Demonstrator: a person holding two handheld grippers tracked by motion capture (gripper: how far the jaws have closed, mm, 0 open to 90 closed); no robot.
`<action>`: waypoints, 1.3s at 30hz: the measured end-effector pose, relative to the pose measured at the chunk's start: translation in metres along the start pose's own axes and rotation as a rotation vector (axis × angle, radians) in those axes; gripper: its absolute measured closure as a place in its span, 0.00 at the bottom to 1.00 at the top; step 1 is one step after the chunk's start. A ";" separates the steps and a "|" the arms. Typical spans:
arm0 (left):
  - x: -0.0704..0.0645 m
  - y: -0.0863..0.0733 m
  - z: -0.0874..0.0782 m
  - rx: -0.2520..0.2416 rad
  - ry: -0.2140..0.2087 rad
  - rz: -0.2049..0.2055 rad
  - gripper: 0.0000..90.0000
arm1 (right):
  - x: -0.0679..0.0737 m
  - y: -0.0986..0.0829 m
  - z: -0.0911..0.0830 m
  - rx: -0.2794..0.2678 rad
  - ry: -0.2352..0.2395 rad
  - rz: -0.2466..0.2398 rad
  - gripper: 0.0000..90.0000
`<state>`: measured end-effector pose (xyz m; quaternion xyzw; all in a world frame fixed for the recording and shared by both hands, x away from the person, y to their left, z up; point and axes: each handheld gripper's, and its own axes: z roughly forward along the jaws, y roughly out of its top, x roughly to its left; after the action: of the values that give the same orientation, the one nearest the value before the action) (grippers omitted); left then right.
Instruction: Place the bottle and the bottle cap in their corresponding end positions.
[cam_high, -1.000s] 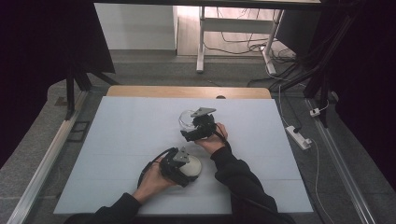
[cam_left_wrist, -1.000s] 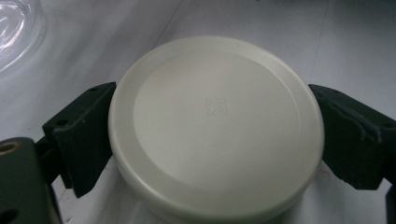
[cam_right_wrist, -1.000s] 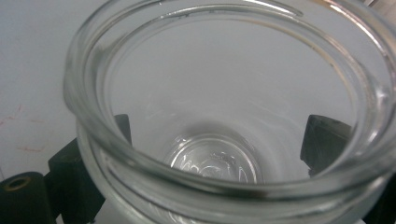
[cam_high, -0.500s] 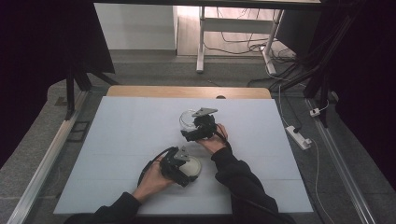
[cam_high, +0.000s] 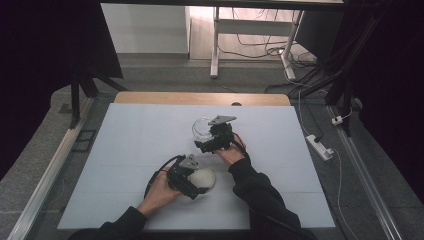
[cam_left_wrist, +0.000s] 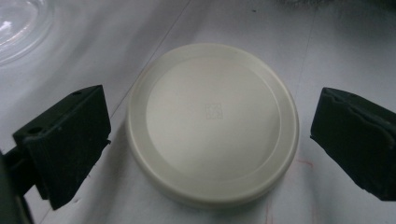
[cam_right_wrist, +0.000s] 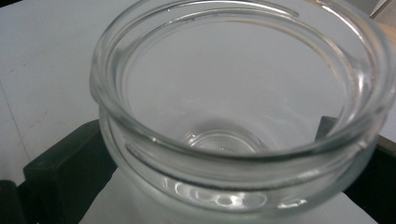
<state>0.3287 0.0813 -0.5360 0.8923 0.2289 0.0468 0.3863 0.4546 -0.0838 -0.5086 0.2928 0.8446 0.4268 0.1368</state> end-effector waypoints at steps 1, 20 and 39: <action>0.001 0.000 -0.002 0.008 -0.002 0.002 0.00 | 0.000 0.000 -0.001 0.000 0.000 -0.002 0.00; 0.000 -0.011 -0.030 -0.023 -0.003 -0.043 0.00 | 0.013 -0.011 -0.025 -0.001 -0.028 -0.018 0.00; -0.006 -0.026 -0.054 -0.009 0.047 -0.064 0.00 | 0.025 -0.027 -0.055 0.021 -0.029 -0.048 0.00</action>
<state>0.2995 0.1306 -0.5164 0.8815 0.2660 0.0564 0.3861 0.3983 -0.1166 -0.4963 0.2803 0.8537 0.4102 0.1560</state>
